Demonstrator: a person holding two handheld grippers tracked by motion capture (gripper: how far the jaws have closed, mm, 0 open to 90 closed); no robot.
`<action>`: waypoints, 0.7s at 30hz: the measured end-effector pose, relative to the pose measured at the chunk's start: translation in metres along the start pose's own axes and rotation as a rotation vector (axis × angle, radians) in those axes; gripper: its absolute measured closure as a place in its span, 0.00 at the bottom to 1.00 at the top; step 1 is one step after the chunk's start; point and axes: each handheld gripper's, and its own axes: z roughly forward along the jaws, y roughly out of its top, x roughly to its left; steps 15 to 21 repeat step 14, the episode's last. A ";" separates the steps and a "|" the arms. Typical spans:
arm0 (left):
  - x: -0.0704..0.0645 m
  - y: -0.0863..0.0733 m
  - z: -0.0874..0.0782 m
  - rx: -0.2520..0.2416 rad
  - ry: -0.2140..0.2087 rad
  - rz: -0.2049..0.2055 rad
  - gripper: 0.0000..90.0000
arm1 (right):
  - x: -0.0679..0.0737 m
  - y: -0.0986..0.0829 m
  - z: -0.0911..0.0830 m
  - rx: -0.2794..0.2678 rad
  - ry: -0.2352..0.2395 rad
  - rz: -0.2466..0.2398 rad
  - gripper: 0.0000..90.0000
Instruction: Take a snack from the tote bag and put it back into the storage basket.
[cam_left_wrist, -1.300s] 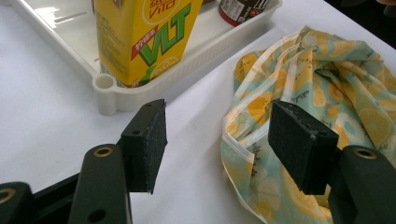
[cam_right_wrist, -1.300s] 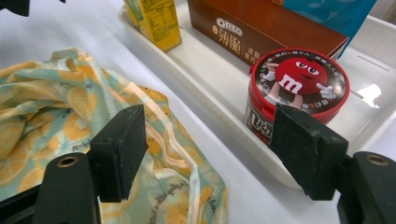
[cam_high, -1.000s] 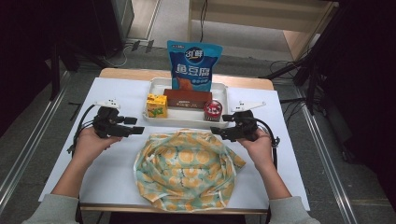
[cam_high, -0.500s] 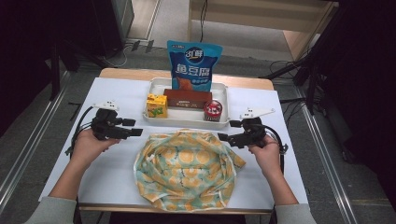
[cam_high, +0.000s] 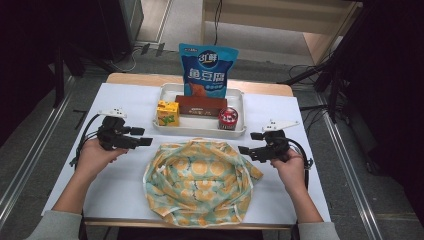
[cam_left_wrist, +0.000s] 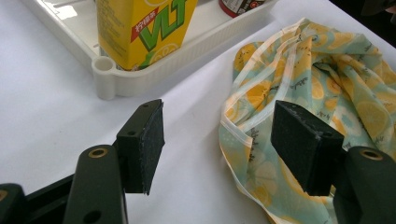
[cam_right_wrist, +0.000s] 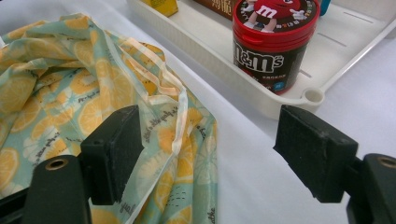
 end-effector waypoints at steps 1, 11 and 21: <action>0.001 0.000 0.000 0.003 0.001 -0.003 0.39 | 0.000 0.000 0.000 0.002 0.000 0.002 0.26; 0.002 0.000 0.002 0.005 -0.001 -0.013 0.37 | -0.001 -0.002 0.001 0.016 0.000 0.004 0.27; 0.003 0.000 0.003 0.013 -0.005 -0.034 0.36 | -0.002 -0.003 0.002 0.017 0.000 0.003 0.27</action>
